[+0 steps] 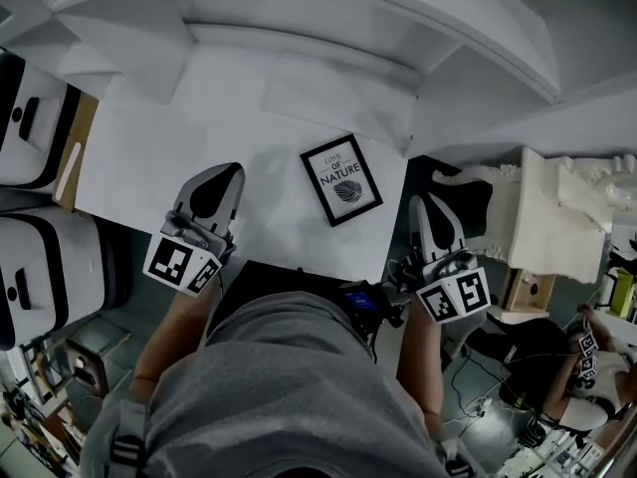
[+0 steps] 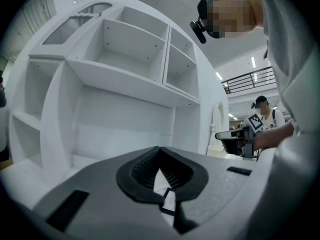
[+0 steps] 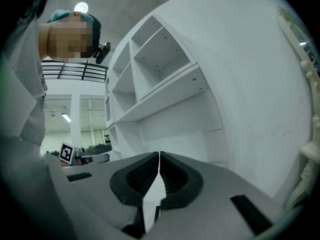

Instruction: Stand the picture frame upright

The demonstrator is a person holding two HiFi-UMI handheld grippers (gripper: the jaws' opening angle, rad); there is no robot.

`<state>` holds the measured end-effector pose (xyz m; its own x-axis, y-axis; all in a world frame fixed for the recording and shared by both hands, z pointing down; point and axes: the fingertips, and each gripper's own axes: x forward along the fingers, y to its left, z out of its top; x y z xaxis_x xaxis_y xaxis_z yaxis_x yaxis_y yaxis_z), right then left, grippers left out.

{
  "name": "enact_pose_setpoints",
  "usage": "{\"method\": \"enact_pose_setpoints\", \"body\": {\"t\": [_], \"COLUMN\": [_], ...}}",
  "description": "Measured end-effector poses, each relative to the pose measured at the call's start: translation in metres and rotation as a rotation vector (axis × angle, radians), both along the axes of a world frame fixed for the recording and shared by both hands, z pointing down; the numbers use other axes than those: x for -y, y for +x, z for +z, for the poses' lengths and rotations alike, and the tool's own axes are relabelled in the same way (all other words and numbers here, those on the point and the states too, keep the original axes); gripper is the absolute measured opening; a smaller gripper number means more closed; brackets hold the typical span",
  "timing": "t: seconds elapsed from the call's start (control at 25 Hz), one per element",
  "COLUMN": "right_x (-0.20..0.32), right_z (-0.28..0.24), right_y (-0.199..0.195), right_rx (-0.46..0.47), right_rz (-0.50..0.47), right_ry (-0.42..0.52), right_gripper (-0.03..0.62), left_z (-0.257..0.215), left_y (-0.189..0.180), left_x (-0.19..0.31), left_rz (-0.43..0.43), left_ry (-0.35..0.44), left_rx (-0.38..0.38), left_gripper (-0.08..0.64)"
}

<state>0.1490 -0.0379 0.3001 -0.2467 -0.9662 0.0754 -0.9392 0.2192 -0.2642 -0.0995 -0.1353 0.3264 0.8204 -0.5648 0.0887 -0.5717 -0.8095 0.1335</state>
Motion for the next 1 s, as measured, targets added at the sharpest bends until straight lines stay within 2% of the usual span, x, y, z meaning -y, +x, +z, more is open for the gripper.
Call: {"method": "enact_pose_setpoints", "body": {"t": [0.2,0.32,0.48,0.68,1.0], "right_x": [0.012,0.019,0.025,0.028,0.037], "right_z": [0.005,0.012,0.015,0.023,0.054], "right_y": [0.000,-0.002,-0.005,-0.003,0.008], "right_rx": [0.013,0.027,0.043,0.060,0.024], "right_rz": [0.039,0.029,-0.016,-0.119,-0.217], "right_ry": [-0.009,-0.028,-0.047,-0.092,-0.167], "right_gripper": [0.029,0.029,0.028,0.029,0.029], "left_z": [0.010,0.015,0.017,0.030,0.060], "left_y": [0.005,0.008,0.016,0.033,0.059], "left_x": [0.015,0.021,0.022,0.020,0.023], "left_rz": [0.046,0.050,0.046,0.017,-0.023], "left_ry": [-0.022,-0.040,-0.051,-0.073,-0.141], "left_rx": [0.016,0.024,0.028,0.040,0.015], "left_gripper": [0.006,0.006,0.006,0.006,0.008]}}
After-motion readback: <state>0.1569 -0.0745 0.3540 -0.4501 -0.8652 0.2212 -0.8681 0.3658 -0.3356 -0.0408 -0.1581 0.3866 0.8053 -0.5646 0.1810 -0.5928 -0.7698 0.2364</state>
